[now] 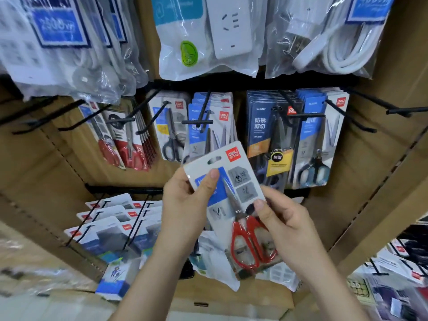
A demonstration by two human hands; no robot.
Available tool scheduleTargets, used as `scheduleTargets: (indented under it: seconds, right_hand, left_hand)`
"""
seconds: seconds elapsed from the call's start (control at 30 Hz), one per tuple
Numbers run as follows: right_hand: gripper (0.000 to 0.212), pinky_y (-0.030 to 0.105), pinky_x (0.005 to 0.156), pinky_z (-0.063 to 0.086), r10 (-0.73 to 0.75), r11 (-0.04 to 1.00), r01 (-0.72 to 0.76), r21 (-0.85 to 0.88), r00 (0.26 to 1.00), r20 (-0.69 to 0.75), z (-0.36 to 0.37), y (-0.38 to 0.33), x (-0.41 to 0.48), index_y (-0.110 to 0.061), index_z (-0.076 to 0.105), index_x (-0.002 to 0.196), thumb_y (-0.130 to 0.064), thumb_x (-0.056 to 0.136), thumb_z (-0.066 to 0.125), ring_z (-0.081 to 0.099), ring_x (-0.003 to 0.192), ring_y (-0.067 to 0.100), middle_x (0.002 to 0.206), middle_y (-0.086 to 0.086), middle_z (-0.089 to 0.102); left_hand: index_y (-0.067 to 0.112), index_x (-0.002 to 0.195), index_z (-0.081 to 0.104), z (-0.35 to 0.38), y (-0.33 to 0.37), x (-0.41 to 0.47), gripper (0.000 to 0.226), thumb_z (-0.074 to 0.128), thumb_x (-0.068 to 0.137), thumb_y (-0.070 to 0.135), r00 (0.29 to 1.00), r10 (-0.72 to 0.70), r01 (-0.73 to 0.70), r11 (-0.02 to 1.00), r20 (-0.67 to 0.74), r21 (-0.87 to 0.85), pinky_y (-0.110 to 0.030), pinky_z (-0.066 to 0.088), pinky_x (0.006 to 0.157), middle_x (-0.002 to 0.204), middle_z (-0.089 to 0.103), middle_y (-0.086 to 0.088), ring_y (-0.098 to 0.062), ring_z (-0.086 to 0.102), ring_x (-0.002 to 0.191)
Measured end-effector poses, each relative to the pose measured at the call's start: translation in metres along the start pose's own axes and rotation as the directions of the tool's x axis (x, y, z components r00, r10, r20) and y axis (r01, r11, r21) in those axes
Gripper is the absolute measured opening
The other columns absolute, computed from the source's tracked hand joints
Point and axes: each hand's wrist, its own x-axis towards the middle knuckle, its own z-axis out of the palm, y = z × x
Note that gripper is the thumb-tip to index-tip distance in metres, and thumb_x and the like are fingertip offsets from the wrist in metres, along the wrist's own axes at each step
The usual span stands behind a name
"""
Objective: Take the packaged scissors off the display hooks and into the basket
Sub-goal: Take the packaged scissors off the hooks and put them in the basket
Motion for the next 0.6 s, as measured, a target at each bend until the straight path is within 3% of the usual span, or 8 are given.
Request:
scheduleTargets:
  seconds: [0.07,0.13,0.2,0.27,0.4,0.5,0.6]
  right_hand:
    - [0.023,0.025,0.073,0.054,0.118,0.993,-0.112,-0.046,0.977,0.178,-0.005,0.000,-0.004,-0.040,0.068,0.102,-0.044,0.093,0.046,0.069,0.083,0.008,0.089,-0.011,0.073]
    - [0.036,0.032,0.059,0.054,0.276,0.961,-0.263,-0.085,0.908,0.316,-0.010,0.007,-0.007,-0.030,0.067,0.095,-0.056,0.087,0.044,0.071,0.068,0.020,0.078,0.001,0.072]
    - [0.046,0.030,0.048,0.049,0.321,0.945,-0.323,-0.057,0.876,0.360,-0.009,0.014,-0.010,-0.012,0.066,0.092,-0.053,0.084,0.047,0.067,0.053,0.028,0.067,0.010,0.069]
    - [0.040,0.028,0.044,0.049,0.323,0.925,-0.371,0.080,0.881,0.346,-0.002,0.020,-0.012,-0.004,0.066,0.082,-0.042,0.082,0.054,0.063,0.049,0.026,0.061,0.014,0.065]
    - [0.032,0.024,0.050,0.054,0.367,0.847,-0.453,0.278,0.877,0.311,0.016,0.027,-0.019,0.001,0.071,0.079,-0.030,0.075,0.064,0.065,0.056,0.022,0.064,0.017,0.067]
    - [0.037,0.029,0.058,0.058,0.402,0.829,-0.503,0.245,0.840,0.363,0.034,0.027,-0.025,0.000,0.073,0.083,-0.034,0.069,0.067,0.069,0.062,0.023,0.070,0.018,0.071]
    - [0.034,0.036,0.065,0.060,0.434,0.825,-0.539,0.169,0.796,0.422,0.053,0.022,-0.025,-0.002,0.068,0.074,-0.035,0.065,0.070,0.071,0.064,0.023,0.070,0.016,0.072]
  left_hand:
    - [0.021,0.100,0.068,-0.009,0.003,-0.003,0.025,0.065,0.078,0.031,0.995,-0.001,-0.002,1.000,-0.101,-0.029,-0.035,0.062,0.072,0.093,0.078,0.003,-0.017,0.074,0.086]
    - [0.019,0.099,0.062,-0.019,0.007,-0.008,0.020,0.065,0.081,0.027,0.985,0.010,-0.014,1.000,-0.172,-0.025,-0.039,0.060,0.068,0.087,0.076,0.002,-0.017,0.072,0.079]
    - [0.021,0.099,0.055,-0.027,0.013,-0.012,0.015,0.065,0.088,0.016,0.971,0.010,-0.016,1.000,-0.239,-0.025,-0.039,0.059,0.063,0.082,0.073,0.000,-0.017,0.070,0.072]
    - [0.021,0.098,0.053,-0.033,0.019,-0.019,0.016,0.062,0.093,0.010,0.953,0.004,-0.012,1.000,-0.303,-0.023,-0.036,0.059,0.055,0.079,0.073,0.000,-0.016,0.069,0.066]
    - [0.023,0.092,0.056,-0.052,0.022,-0.039,0.008,0.056,0.098,0.018,0.930,0.019,-0.007,0.999,-0.368,0.032,-0.035,0.054,0.047,0.076,0.073,0.002,-0.015,0.068,0.063]
    - [0.018,0.094,0.056,-0.072,0.027,-0.052,0.009,0.053,0.100,0.024,0.916,0.000,0.035,0.996,-0.402,0.079,-0.033,0.055,0.053,0.076,0.073,0.002,-0.012,0.069,0.061]
    - [0.015,0.094,0.057,-0.092,0.035,-0.056,0.013,0.054,0.100,0.027,0.898,-0.039,0.077,0.995,-0.439,0.069,-0.040,0.056,0.067,0.078,0.074,-0.004,-0.016,0.071,0.063]
